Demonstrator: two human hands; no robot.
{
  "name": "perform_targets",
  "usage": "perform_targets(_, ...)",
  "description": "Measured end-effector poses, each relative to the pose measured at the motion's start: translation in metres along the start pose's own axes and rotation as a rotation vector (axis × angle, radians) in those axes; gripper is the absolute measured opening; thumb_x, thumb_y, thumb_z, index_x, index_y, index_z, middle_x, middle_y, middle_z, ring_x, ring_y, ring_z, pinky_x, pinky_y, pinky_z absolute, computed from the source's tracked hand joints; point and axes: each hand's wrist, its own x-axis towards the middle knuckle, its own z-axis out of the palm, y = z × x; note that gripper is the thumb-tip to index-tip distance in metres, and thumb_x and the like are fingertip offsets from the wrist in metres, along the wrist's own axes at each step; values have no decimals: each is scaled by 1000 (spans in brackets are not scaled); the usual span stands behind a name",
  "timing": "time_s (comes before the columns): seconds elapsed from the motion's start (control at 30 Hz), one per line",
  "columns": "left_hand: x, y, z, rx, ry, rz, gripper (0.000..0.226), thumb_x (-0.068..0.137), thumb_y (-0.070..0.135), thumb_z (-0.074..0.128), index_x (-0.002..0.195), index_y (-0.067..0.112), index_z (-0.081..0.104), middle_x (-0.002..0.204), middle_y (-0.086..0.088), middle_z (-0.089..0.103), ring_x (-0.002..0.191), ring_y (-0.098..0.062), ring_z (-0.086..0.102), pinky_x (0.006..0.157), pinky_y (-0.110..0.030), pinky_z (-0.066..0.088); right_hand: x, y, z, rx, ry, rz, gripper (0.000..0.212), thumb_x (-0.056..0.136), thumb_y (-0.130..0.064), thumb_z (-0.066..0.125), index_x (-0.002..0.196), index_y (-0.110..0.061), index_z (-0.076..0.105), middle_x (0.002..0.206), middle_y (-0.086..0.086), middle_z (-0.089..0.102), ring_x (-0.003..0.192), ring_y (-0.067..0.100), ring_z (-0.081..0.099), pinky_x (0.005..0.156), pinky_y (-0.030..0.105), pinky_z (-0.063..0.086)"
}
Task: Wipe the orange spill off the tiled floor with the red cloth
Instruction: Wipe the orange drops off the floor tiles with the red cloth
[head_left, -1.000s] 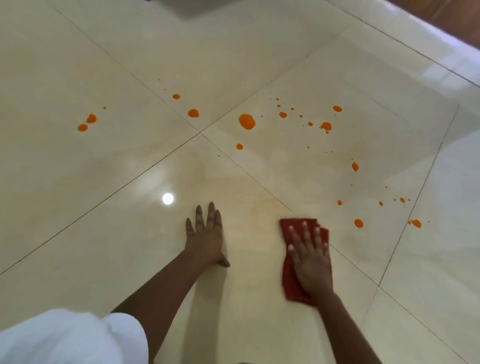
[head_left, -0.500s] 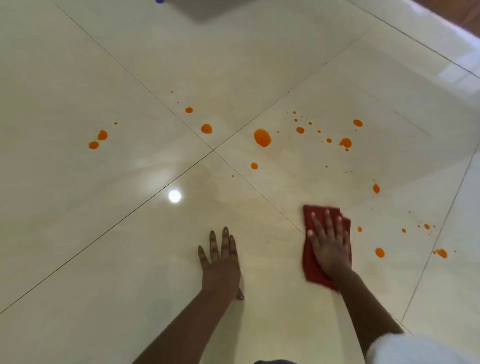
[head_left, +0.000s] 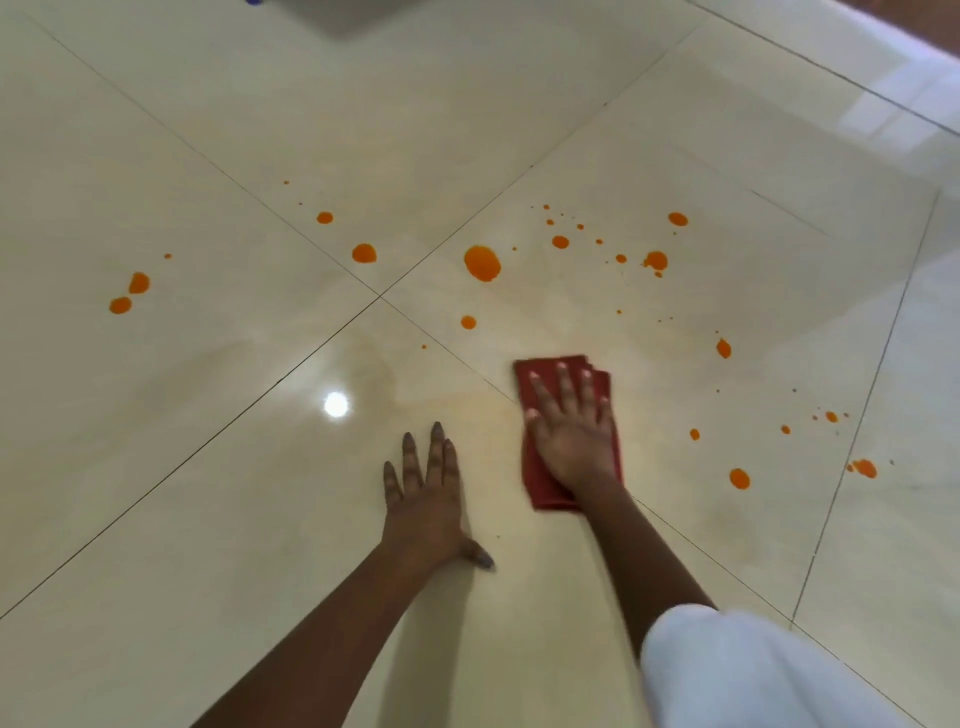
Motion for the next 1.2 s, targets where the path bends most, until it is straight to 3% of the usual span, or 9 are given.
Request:
perform_targets(0.17,16,15,-17,26,23,78,141,59,67,72,145,8,-23,150,-7,-38,139,-32,-31,114,-53,-9,-76,11,29,9,47,-257,52,94,-48,13,145,-42,7,155,-6,2,144,23,-2,114,43,6)
perform_targets(0.27,23,31,-15,72,29,182,138,61,66,71,146,9,-21,151,-7,-36,138,-30,-32,112,-52,-14,-105,78,23,14,149,-18,49,95,-52,7,144,-46,8,153,-3,19,142,20,10,111,43,17)
perform_targets(0.37,31,64,-13,119,44,320,136,62,66,70,146,9,-21,152,-6,-33,139,-27,-31,111,-48,-17,-50,104,2,60,111,240,56,91,-56,9,145,-43,5,158,-3,2,144,18,-6,115,44,4)
perform_targets(0.57,41,107,-16,133,4,338,136,62,62,73,147,7,-19,153,-8,-32,140,-28,-30,113,-46,-14,-91,84,20,56,80,-19,55,90,-54,5,144,-43,0,155,-9,-4,144,18,-9,114,40,1)
perform_targets(0.67,45,118,-15,170,-33,303,138,61,58,76,146,6,-20,151,-8,-36,138,-34,-32,113,-53,-11,-135,144,18,70,177,167,52,94,-52,11,144,-40,18,153,-4,17,142,18,9,111,46,23)
perform_targets(0.8,48,126,-16,203,-58,265,141,60,56,79,145,5,-21,150,-8,-37,136,-37,-33,111,-59,-9,-44,171,-15,145,135,447,54,94,-53,15,146,-42,6,158,-4,-3,144,18,-10,116,48,3)
perform_targets(1.0,51,121,-17,210,-72,267,141,59,58,78,146,9,-21,149,-5,-39,137,-34,-33,114,-56,-8,-79,108,13,101,110,-11,53,93,-49,10,145,-40,17,155,-7,4,144,20,-3,113,41,4)
perform_targets(1.1,51,127,-17,221,-71,253,141,60,57,78,145,5,-21,149,-8,-38,137,-37,-31,114,-58,-5,-107,162,6,61,204,156,51,96,-52,4,142,-40,22,151,-4,21,141,24,21,109,43,21)
perform_targets(1.2,53,128,-15,226,-63,254,142,58,59,78,145,5,-21,150,-7,-37,137,-37,-31,113,-59,-5,-35,183,-20,156,134,422,51,96,-51,15,145,-43,10,158,-4,1,145,21,-3,115,48,6)
